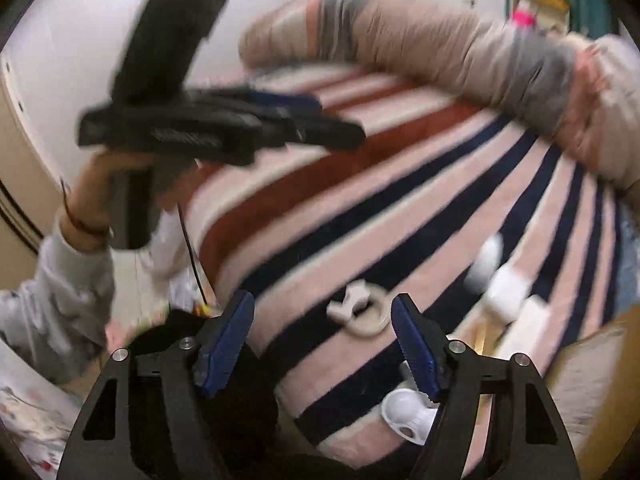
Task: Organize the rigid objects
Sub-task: 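Grasp the clear tape roll with the right gripper and drop it into the box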
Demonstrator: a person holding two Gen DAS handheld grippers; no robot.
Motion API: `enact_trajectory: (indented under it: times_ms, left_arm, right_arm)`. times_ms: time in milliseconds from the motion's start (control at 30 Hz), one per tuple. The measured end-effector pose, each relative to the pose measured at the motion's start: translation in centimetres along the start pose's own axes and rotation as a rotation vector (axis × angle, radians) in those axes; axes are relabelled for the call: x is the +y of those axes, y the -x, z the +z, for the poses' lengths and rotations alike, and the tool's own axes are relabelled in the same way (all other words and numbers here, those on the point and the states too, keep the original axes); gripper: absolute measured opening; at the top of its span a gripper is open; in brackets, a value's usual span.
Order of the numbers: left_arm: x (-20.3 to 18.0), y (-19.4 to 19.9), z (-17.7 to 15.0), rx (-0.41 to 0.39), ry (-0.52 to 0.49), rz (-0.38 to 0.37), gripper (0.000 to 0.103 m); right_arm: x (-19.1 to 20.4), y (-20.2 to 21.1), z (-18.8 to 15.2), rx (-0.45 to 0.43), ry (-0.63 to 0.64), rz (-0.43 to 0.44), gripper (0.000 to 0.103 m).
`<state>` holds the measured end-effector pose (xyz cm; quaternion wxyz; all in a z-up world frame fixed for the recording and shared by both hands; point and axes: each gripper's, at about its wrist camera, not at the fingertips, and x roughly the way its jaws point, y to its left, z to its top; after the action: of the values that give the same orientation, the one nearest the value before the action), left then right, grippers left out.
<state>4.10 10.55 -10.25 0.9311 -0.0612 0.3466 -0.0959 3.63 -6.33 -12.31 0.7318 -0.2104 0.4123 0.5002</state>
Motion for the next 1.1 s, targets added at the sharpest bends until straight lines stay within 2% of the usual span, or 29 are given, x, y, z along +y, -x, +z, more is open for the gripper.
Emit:
enact_trajectory:
  times_ms: [100, 133, 200, 267, 300, 333, 400, 533, 700, 833, 933, 1033, 1100]
  left_arm:
    - [0.7, -2.0, -1.3, 0.022, 0.01, 0.004, 0.085]
    - [1.0, -2.4, -1.7, 0.025, 0.024, -0.01, 0.085]
    - [1.5, -3.3, -2.0, 0.043, 0.046, -0.031, 0.085]
    - [1.6, -3.9, -2.0, 0.063, 0.045, -0.005, 0.085]
    - [1.6, -4.0, -2.0, 0.065, 0.041, 0.0, 0.085]
    - [1.6, -3.8, -2.1, 0.061, 0.039, -0.007, 0.085]
    - [1.9, -3.8, -2.1, 0.062, 0.049, -0.023, 0.085]
    - [2.1, -3.8, -2.1, 0.076, 0.054, 0.008, 0.085]
    - [1.3, -3.9, -1.4, 0.083, 0.047, -0.024, 0.085]
    - [-0.7, -5.2, -0.5, 0.093, 0.03, -0.072, 0.085]
    - [-2.6, -7.7, 0.2, 0.13, 0.047, -0.09, 0.085]
    - [-4.2, -10.2, 1.0, 0.168, 0.066, -0.131, 0.085]
    - [-5.0, -11.5, 1.5, 0.188, 0.071, -0.127, 0.081]
  right_arm:
    - [-1.3, -3.2, 0.0, 0.09, -0.033, -0.015, 0.063]
    - [-1.3, -3.5, 0.0, 0.1, -0.034, -0.013, 0.057]
    - [-1.6, -3.7, 0.1, 0.104, -0.021, -0.011, 0.057]
    - [-1.5, -4.4, 0.4, 0.125, -0.009, -0.028, 0.056]
    - [-1.4, -4.8, 0.5, 0.141, -0.003, -0.037, 0.054]
    - [-1.2, -5.4, 0.5, 0.161, 0.009, -0.053, 0.044]
    - [-1.3, -5.5, 0.5, 0.158, 0.027, -0.058, 0.044]
    - [-1.4, -4.1, 1.1, 0.124, 0.039, -0.094, 0.043]
    - [-1.0, 1.4, 2.2, 0.014, 0.035, -0.158, 0.043]
    - [-0.6, 8.9, 2.3, -0.125, -0.006, -0.205, 0.043]
    - [-1.4, 14.4, 2.1, -0.223, -0.061, -0.281, 0.043]
    - [-3.3, 18.5, 1.0, -0.242, -0.118, -0.39, 0.044]
    - [-5.3, 20.0, 0.0, -0.218, -0.157, -0.47, 0.044]
